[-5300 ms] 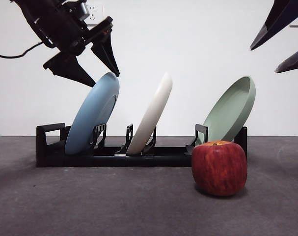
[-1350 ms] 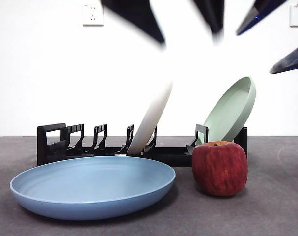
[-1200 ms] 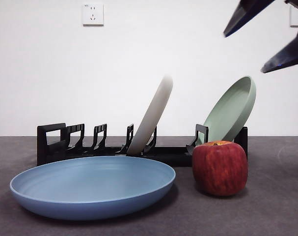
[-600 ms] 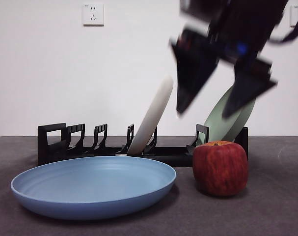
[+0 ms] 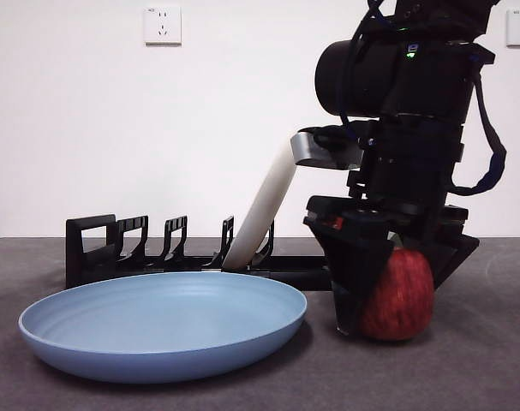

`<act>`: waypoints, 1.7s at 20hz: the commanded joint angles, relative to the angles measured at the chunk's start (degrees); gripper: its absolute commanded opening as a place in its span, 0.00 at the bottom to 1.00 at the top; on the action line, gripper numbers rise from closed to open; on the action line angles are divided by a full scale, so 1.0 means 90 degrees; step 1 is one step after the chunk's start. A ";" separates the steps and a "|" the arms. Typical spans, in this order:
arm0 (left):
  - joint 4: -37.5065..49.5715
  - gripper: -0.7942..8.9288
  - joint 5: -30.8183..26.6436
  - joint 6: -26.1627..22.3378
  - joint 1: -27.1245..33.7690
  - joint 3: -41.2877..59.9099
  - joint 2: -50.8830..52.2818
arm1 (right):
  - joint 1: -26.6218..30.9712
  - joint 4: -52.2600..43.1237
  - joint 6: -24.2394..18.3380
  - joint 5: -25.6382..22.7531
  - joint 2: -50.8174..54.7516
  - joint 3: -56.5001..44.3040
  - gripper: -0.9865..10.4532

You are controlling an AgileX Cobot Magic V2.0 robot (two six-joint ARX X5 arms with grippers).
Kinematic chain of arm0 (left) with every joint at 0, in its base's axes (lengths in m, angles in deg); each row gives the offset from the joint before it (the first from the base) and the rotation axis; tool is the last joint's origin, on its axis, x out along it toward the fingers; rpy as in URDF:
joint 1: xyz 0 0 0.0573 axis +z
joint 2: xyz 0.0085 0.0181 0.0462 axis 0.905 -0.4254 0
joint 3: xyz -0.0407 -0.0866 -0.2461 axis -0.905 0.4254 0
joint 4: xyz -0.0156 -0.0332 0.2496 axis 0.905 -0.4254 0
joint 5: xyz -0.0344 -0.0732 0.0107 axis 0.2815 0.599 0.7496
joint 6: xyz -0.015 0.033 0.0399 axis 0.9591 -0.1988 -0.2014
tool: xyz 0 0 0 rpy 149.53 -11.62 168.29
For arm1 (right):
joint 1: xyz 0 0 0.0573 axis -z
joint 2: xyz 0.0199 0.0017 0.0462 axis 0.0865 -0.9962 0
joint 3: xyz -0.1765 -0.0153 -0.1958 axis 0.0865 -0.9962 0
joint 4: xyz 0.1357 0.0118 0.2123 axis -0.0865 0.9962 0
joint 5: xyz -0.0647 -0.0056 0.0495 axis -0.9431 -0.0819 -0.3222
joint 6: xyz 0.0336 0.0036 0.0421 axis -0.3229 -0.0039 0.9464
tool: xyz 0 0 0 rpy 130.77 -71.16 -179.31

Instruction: Take the blue plate from the plate rack,put the plate on the table,take the apple from the table,put the apple in the plate

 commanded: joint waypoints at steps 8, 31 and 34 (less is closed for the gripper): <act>0.0005 0.53 -0.0080 0.0083 0.0017 0.0019 -0.0029 | -0.0367 0.0002 0.0520 0.0920 0.1129 0.0758 0.08; -0.0498 0.53 -0.0427 0.0260 0.0017 0.0019 -0.0068 | -0.1965 -0.0109 0.0284 0.0007 -0.2103 0.2548 0.09; -0.0563 0.53 -0.0427 0.0301 0.0017 0.0019 -0.0068 | -0.1974 -0.0119 0.0274 0.0015 -0.2108 0.2548 0.16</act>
